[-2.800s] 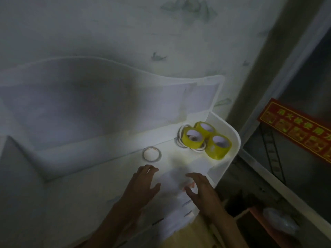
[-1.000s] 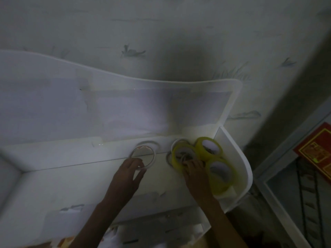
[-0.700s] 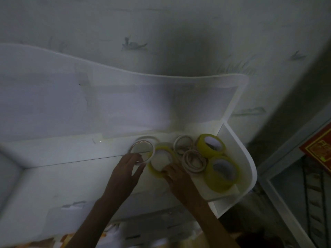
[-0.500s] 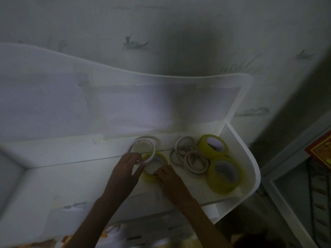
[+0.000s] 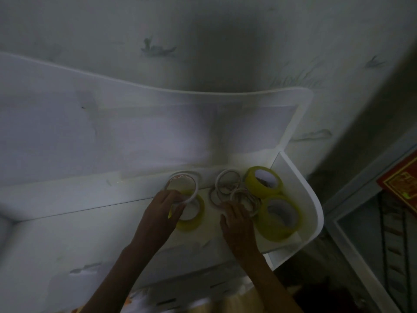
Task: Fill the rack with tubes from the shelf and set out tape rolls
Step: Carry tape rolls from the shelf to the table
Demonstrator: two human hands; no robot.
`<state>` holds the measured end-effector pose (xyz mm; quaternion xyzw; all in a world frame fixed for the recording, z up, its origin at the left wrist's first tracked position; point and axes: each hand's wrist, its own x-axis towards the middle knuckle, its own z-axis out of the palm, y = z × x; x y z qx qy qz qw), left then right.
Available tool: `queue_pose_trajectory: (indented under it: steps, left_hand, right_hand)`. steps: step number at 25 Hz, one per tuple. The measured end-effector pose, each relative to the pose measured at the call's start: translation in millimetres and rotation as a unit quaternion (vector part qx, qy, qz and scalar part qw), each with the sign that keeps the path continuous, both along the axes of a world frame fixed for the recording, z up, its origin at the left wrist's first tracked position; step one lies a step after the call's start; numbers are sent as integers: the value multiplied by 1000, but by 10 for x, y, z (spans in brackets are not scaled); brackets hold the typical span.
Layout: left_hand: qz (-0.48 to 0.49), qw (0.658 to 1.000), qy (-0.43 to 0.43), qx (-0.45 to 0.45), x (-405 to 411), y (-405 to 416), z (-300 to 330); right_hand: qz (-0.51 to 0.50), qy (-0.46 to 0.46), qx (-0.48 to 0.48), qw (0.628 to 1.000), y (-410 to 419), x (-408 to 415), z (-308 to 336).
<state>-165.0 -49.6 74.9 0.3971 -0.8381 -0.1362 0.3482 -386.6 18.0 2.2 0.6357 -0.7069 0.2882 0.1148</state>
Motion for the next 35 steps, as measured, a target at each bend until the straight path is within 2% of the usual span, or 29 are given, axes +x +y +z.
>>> queue_pose_trajectory:
  steps: [2, 6, 14, 17, 20, 22, 27, 35]
  left_hand:
    - [-5, 1000, 4, -8, 15, -22, 21]
    - [-10, 1000, 16, -24, 91, -21, 49]
    - [-11, 999, 30, -9, 343, 85, 54]
    - [0, 999, 33, -9, 474, 158, 31]
    - [27, 999, 35, -17, 673, 273, 26]
    - [65, 997, 41, -21, 820, 379, 53]
    - [194, 980, 43, -27, 1216, 820, 195]
    - [366, 930, -16, -39, 2116, 2093, 371]
  right_hand:
    - [-32, 8, -11, 999, 15, -75, 10]
    - [-98, 29, 55, 993, 53, -214, 110]
    - [-73, -11, 66, 995, 66, -187, 244]
    - [-15, -22, 58, 998, 128, -38, 443]
    - [28, -124, 27, 992, 150, 240, 780]
    - [94, -116, -32, 988, 137, 416, 904]
    - [241, -140, -26, 960, 45, 866, 990]
    - [445, -196, 24, 873, 266, 1966, 1066]
